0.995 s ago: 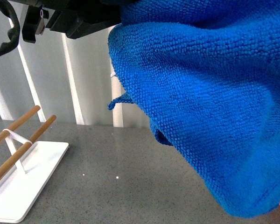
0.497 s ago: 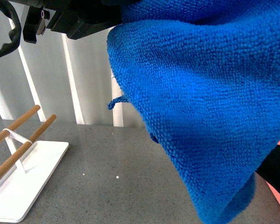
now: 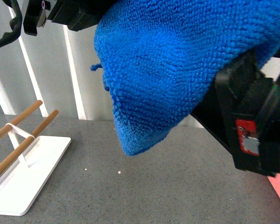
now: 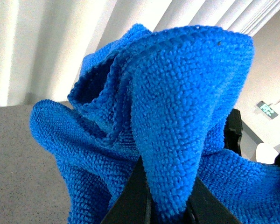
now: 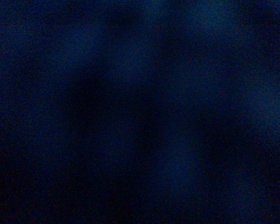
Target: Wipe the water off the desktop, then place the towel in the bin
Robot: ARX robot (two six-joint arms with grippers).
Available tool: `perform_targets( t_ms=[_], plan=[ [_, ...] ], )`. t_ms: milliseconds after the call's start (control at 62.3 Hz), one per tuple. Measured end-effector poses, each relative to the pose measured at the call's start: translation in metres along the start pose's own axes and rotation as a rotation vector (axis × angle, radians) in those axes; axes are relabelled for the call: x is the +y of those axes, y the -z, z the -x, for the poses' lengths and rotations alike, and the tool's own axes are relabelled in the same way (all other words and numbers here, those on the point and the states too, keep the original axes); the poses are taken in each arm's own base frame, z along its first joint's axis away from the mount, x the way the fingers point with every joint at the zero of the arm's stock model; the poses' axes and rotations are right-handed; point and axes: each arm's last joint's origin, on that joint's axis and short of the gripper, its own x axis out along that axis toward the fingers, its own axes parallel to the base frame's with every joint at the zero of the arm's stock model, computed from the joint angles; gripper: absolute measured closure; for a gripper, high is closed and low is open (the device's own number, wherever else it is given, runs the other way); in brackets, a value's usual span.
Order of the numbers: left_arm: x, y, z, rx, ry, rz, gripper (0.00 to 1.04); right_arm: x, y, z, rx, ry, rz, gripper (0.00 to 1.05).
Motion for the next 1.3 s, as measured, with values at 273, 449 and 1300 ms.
perform_targets(
  t_ms=[273,449,1300],
  plan=[
    [0.000,0.000,0.000,-0.003,-0.006,-0.001,0.99,-0.007,-0.004,-0.022,-0.034,-0.053,0.045,0.07],
    [0.001,0.000,0.000,-0.004,-0.007,-0.004,0.99,-0.004,-0.006,-0.030,-0.047,-0.089,0.061,0.07],
    [0.000,0.000,0.000,-0.003,-0.003,-0.004,0.73,0.010,0.002,-0.026,-0.098,-0.080,0.054,0.98]
  ],
)
